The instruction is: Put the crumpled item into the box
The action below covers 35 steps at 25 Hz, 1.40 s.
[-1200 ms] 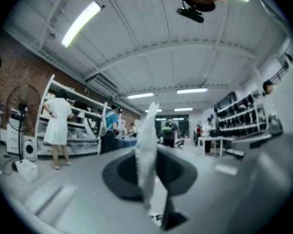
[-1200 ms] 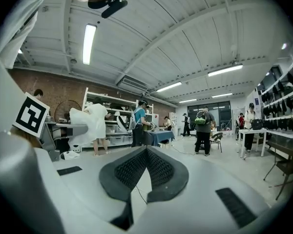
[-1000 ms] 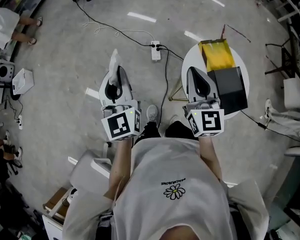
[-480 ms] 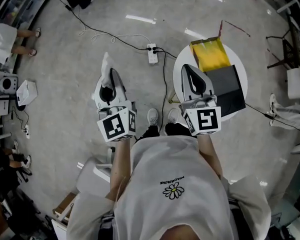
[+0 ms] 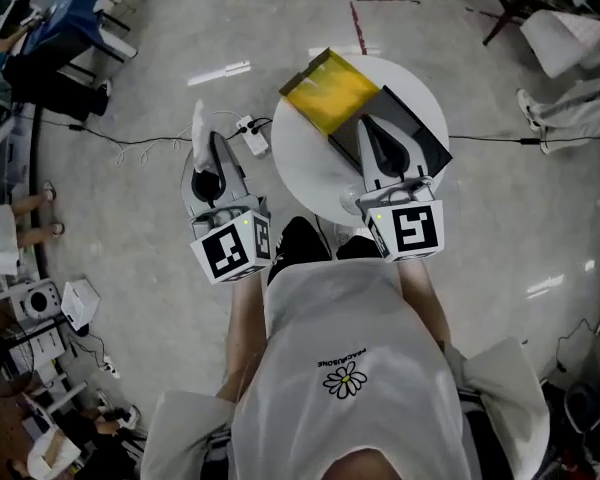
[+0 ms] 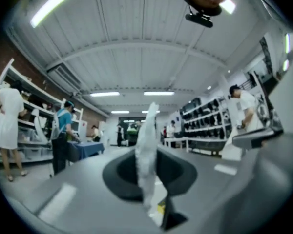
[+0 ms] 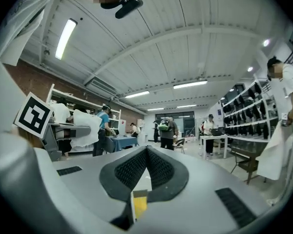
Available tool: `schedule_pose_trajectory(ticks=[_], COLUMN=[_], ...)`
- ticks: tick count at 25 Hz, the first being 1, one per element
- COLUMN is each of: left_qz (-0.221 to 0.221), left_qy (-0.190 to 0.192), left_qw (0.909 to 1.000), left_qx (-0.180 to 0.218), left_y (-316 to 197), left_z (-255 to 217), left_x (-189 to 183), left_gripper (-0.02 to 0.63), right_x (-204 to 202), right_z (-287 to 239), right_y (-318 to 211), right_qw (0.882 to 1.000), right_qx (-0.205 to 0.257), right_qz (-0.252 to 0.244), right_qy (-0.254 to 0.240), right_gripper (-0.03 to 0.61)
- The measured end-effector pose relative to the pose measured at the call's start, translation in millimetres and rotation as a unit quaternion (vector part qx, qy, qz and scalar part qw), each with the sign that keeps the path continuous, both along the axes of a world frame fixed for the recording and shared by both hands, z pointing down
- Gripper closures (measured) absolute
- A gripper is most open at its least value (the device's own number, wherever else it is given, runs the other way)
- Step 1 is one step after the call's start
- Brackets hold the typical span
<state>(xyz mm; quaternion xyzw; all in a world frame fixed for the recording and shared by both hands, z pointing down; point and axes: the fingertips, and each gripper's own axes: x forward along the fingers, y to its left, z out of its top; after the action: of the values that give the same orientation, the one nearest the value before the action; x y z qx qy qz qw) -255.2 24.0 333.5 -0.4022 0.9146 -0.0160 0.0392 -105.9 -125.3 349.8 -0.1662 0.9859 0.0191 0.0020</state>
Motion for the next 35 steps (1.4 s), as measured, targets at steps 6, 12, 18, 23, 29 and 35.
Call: schedule_pose_trajectory(ticks=[6,12,18,23,29,35], left_qz=[0.124,0.213,0.26,0.275,0.287,0.296], left_qy=[-0.007,0.002,0.005,0.005,0.001,0.007], left_qw=[0.9922,0.9768,0.9653,0.961,0.9577,0.9551], left_qx=[0.014,0.022,0.023,0.025,0.022,0.014], left_y=[-81.0,-131.5,-143.2,-149.3,-153.9,-161.0], left_z=[-5.0,-7.5,-7.1,-8.8,-5.0,0.1], left_x=[15.2,25.2,18.1,15.1,15.0,10.5], left_gripper=[0.571,0.571,0.571,0.571,0.571,0.571], right_x=[36.9,49.5,41.8,36.9,35.9,34.6], right_z=[-5.2,-7.8,-7.2,-11.3,-10.5,-4.2], right_y=[-37.9,-50.7,-44.6,-40.8,-45.6,-52.6], right_qw=[0.994,0.983,0.974,0.973,0.968,0.965], right_qx=[0.013,0.015,-0.001,0.007,0.003,-0.015], right_qz=[0.109,0.183,0.227,0.232,0.249,0.261], right_qy=[-0.005,0.001,0.013,0.001,0.0,0.01], right_gripper=[0.58,0.58,0.58,0.58,0.58,0.58])
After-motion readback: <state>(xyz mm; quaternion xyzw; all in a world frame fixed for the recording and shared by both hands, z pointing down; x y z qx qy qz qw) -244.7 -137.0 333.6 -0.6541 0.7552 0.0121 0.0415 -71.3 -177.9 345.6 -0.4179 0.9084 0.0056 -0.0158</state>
